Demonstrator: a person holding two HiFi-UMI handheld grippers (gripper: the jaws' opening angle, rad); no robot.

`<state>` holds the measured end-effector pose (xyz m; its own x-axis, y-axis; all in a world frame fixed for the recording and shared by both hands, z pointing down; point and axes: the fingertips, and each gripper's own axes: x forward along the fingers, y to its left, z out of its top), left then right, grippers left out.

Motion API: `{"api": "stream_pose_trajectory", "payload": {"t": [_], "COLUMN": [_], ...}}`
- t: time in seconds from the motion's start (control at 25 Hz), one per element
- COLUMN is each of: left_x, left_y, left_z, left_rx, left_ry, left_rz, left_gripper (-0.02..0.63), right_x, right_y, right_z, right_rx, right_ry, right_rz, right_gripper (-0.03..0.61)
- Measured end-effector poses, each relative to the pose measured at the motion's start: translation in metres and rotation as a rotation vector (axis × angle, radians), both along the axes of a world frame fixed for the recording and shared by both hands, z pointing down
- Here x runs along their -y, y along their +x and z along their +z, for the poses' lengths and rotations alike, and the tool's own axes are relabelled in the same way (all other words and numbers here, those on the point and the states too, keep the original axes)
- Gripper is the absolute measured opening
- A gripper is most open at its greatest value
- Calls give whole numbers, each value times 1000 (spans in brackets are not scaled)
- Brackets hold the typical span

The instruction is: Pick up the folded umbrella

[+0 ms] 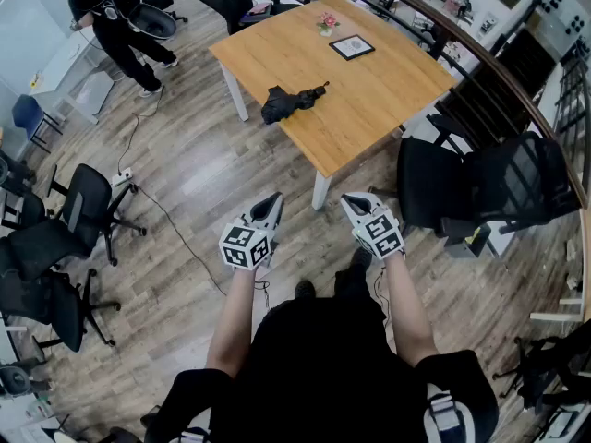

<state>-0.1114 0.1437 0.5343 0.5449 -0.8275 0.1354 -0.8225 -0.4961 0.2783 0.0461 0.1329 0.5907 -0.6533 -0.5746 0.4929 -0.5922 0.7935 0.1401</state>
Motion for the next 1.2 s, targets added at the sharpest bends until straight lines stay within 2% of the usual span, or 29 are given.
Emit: {"api": "stream_pose_trajectory", "payload": {"t": [0.24, 0.48, 0.72, 1.2], "left_x": [-3, -8, -10, -15], "left_y": [7, 20, 22, 36], "left_z": [-5, -11, -12, -16], "left_rx": [56, 102, 103, 109], "left_ry": [22, 47, 49, 64], "left_rz": [24, 85, 92, 108], "left_gripper": [25, 25, 25, 25], "right_x": [1, 1, -4, -14], "right_y": [1, -1, -11, -8], "right_z": [-9, -10, -20, -21], "right_rx": [22, 47, 123, 68], "right_ry": [29, 33, 37, 72], "right_rz": [-18, -36, -51, -55], "right_gripper": [8, 8, 8, 8]}}
